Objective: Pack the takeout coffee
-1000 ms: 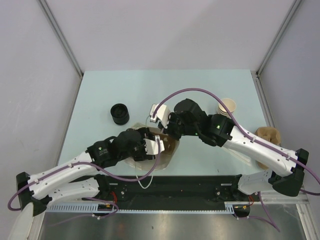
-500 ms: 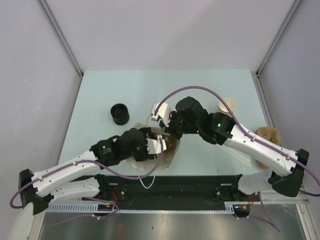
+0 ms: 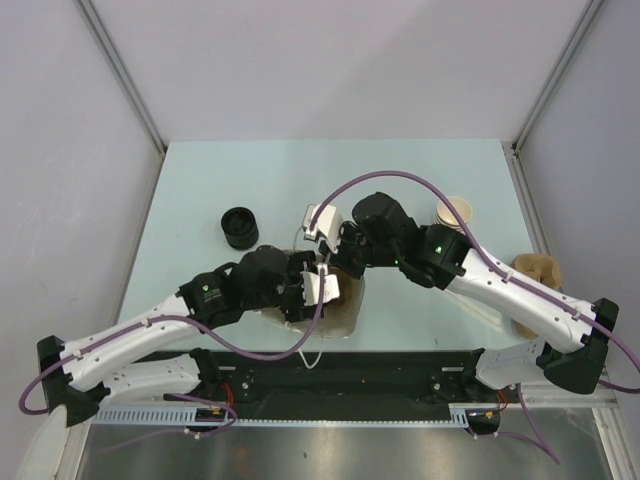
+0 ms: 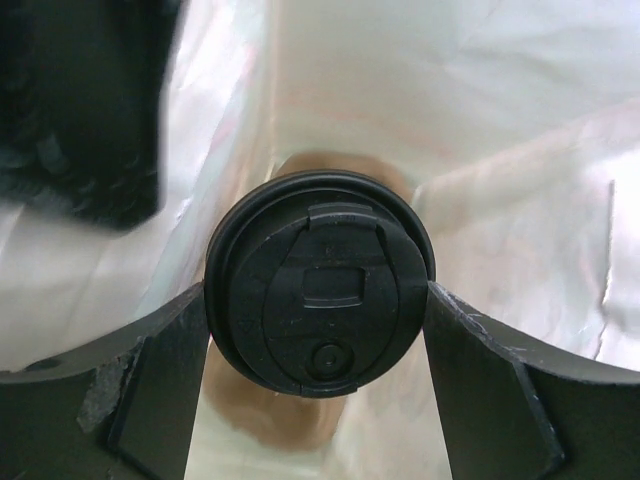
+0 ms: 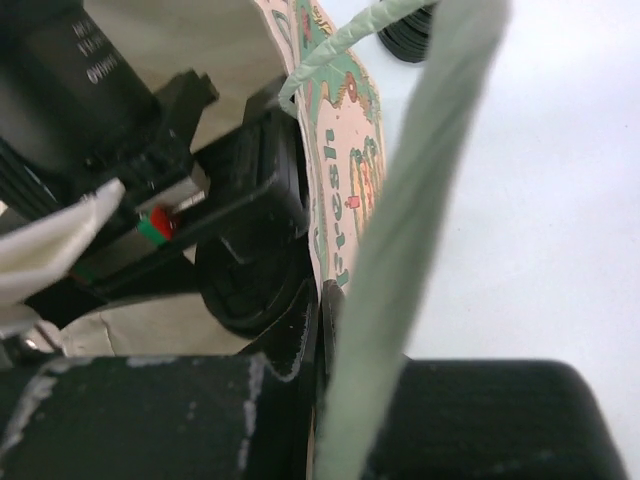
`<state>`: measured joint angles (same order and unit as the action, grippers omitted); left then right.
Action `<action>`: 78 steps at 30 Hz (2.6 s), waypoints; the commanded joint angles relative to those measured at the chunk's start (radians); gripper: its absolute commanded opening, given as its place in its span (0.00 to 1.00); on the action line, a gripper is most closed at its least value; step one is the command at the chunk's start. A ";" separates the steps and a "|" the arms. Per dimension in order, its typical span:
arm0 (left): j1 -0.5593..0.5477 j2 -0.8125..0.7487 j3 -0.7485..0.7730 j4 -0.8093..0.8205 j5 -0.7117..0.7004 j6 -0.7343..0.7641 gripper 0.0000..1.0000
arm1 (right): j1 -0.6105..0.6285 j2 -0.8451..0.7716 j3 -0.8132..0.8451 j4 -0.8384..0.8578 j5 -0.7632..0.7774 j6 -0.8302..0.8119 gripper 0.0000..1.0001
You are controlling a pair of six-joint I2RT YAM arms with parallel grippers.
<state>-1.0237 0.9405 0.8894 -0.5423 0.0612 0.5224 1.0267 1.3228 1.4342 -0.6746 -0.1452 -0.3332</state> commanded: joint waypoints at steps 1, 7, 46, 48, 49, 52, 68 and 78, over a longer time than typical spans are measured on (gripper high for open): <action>-0.012 0.041 -0.013 0.134 0.091 -0.048 0.00 | -0.005 -0.011 0.008 0.046 -0.024 0.008 0.00; -0.015 0.092 -0.076 0.209 0.063 -0.058 0.00 | -0.008 -0.010 0.008 0.044 -0.037 0.006 0.00; 0.244 0.500 0.111 -0.021 0.293 -0.036 0.00 | -0.341 0.414 0.351 -0.181 -0.442 -0.001 0.00; 0.264 0.517 0.111 -0.022 0.310 -0.030 0.00 | -0.344 0.423 0.365 -0.184 -0.445 0.000 0.00; 0.269 0.530 0.111 -0.021 0.316 -0.029 0.00 | -0.344 0.432 0.373 -0.189 -0.447 0.000 0.00; 0.281 0.552 0.092 -0.016 0.330 -0.028 0.00 | -0.346 0.441 0.382 -0.194 -0.445 0.002 0.00; 0.318 0.489 0.112 0.030 0.365 -0.113 0.32 | -0.346 0.446 0.400 -0.214 -0.432 0.002 0.00; 0.318 0.408 0.161 0.019 0.373 -0.159 0.60 | -0.341 0.411 0.359 -0.212 -0.425 -0.010 0.00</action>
<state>-0.7235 1.3979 1.0088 -0.4927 0.4206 0.4427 0.6720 1.7618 1.8080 -0.8246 -0.5556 -0.3359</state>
